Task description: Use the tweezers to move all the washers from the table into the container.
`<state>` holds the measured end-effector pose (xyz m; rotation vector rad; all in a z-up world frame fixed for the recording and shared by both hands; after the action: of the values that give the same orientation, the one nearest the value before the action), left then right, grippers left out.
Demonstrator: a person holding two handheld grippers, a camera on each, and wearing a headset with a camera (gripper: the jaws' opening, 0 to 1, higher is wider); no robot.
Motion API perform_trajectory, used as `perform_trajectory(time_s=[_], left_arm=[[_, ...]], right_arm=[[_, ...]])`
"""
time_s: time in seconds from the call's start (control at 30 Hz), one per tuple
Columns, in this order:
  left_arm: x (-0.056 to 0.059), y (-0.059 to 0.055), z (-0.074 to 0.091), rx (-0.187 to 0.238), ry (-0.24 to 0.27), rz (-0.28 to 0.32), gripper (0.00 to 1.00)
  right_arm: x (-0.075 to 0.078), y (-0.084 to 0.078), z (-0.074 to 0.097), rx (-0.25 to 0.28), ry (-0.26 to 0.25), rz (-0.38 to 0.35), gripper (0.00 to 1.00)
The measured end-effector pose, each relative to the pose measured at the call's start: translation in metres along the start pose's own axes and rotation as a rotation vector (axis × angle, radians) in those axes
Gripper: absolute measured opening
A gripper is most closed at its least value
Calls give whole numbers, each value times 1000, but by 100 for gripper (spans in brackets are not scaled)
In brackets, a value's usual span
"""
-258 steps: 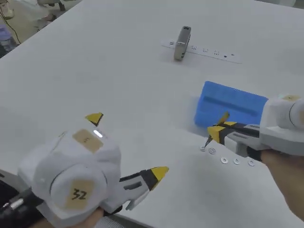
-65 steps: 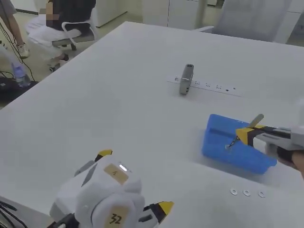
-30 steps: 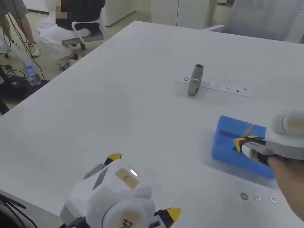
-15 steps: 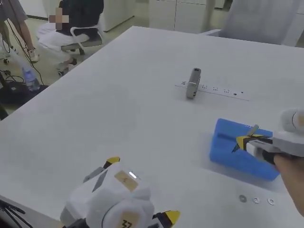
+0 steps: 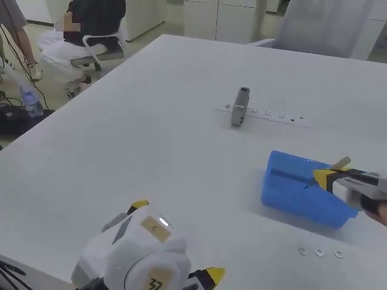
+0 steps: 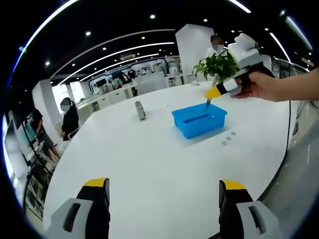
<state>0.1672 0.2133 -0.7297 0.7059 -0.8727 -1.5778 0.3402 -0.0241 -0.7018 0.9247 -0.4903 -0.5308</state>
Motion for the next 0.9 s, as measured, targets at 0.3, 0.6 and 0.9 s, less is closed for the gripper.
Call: perform_trajectory(time_s=[0.3,0.6,0.9], left_arm=[[0,0,0,0,0,2,93],[0,0,0,1,0,2,93],[-1,1,0,8,3,8,93]], right_arm=[[-22,-22,11,-50,67,0,4],[-32,-45,13,-126,95,0,4],[-34,-59,13,-184,118,0,4]])
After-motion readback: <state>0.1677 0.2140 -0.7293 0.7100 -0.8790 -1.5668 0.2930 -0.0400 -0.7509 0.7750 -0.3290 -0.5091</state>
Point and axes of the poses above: the centre of the closed fingertips' face, and the gripper's own axes: z roughly backward along the fingers, x roughly to its right, y roughly out of its top, the point moved 9 cm from there along z, roughly backward along the fingers, and after that the axes turned 14 degrees about z, right-handed, at the moved point
